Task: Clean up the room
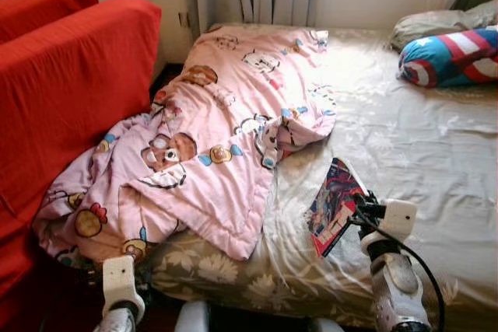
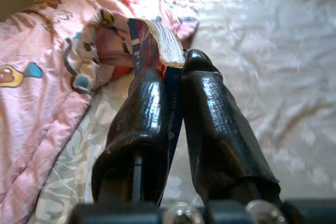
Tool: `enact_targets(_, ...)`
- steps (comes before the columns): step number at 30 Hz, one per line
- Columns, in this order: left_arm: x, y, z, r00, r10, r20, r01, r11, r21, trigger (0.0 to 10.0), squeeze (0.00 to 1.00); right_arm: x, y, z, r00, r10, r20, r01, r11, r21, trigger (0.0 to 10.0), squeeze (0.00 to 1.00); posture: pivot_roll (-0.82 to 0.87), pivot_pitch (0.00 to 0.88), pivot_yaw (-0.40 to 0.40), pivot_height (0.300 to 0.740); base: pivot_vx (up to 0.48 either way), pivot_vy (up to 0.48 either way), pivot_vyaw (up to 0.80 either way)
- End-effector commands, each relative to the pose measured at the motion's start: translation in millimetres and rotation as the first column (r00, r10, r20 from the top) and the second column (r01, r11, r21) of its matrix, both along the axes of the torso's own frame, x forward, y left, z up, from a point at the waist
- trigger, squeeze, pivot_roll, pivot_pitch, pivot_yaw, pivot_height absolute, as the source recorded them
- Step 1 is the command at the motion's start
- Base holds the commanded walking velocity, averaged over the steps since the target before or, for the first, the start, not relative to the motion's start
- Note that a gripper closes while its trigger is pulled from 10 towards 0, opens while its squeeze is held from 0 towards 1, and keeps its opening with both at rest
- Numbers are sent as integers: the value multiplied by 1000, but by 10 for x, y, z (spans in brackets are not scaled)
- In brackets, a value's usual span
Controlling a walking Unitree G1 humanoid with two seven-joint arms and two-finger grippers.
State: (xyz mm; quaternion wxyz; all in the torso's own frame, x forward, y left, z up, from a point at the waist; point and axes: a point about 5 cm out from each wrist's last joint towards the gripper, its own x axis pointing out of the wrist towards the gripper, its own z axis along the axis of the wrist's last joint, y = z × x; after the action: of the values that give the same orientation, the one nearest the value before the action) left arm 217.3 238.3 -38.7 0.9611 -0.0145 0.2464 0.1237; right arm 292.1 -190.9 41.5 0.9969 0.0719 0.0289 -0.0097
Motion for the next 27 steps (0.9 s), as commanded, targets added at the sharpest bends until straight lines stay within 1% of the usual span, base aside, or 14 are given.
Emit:
enact_targets(1,5,1,-11,1000,3,-11,-3,1000,-7,10000,0,45,20,130,998,11,58,-11,1000,-12,10000,0,-50,0,-14,669,0,0,0)
enact_targets(4,-23,-12,-50,999,-1,-42,1,1000,-12,10000,0,44,86,122,997,63,40,-61,997,-53,10000,0,-51,0,-14,689,0,0,0)
enact_targets(5,-23,-12,-50,999,-1,-42,1,1000,-12,10000,0,44,86,122,997,63,40,-61,997,-53,10000,0,-51,0,-14,689,0,0,0)
enact_targets(7,-60,-34,-97,997,-5,-76,4,1000,-17,10000,0,49,79,124,999,44,27,-42,997,-58,10000,0,-53,0,-12,709,0,0,0)
enact_targets(12,-113,-70,-154,993,-14,-116,11,1000,-26,10000,0,71,100,162,999,40,30,-38,997,-66,10000,0,-51,0,-14,739,0,0,0)
enact_targets(14,-133,-68,-169,992,-15,-128,12,1000,-26,10000,0,77,91,161,1000,14,19,-13,999,-45,10000,0,-52,0,-15,739,0,0,0)
enact_targets(17,-181,-67,-205,988,-14,-157,10,1000,-27,10000,0,77,104,158,1000,16,11,-16,999,-52,10000,0,-54,0,-18,739,0,0,0)
enact_targets(19,-222,-70,-233,984,-13,-176,8,1000,-28,10000,0,74,109,159,1000,10,16,-9,1000,-28,10000,0,-57,0,-21,739,0,0,0)
enact_targets(27,-225,-77,-234,984,-18,-176,15,1000,-22,10000,0,81,58,162,999,-46,-9,46,999,-30,10000,0,-52,0,-29,739,0,0,0)
